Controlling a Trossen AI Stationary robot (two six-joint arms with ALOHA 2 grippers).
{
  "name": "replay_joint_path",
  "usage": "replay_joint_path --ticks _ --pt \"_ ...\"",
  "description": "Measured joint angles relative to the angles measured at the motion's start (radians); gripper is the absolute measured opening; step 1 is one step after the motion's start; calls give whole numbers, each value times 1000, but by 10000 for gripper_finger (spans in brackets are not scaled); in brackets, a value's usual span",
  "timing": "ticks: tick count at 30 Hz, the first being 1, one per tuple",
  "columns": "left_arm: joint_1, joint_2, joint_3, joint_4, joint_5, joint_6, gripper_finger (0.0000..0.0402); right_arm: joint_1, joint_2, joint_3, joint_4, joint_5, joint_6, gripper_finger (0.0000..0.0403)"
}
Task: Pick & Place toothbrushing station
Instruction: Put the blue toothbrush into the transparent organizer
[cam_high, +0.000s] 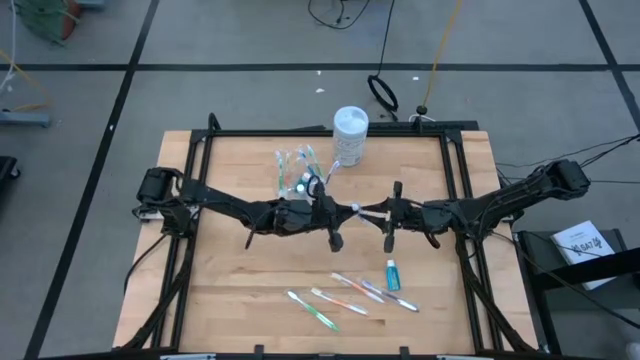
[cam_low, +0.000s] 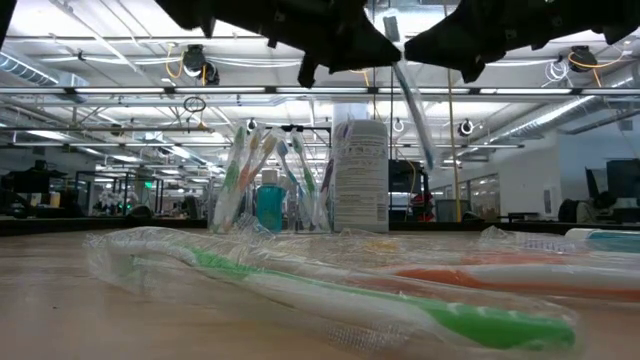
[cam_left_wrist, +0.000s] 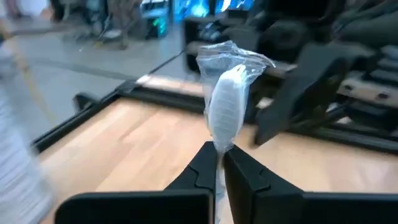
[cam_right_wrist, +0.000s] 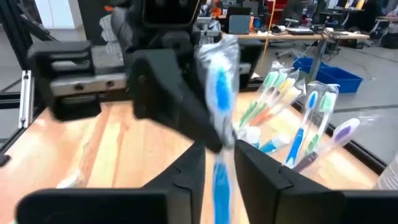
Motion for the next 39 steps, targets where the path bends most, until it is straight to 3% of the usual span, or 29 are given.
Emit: replay_joint_path --ticks 7,14,22,27,34,39 --pt "0 -217 0 -392 -228 -142 22 0 0 0 -98 -3 -2 117" --pt "-7 -420 1 -699 -389 -228 7 2 0 0 -160 -4 3 117" --pt "0 -489 -19 -1027 -578 -446 8 2 0 0 -210 -5 51 116" --pt "31 -470 -116 -1010 -584 -593 14 2 0 0 -211 -5 92 116" --pt "66 -458 -306 -819 -564 -729 5 2 0 0 -199 -5 102 116" --pt "84 -455 -370 -749 -474 -771 35 0 0 0 -180 -5 89 116"
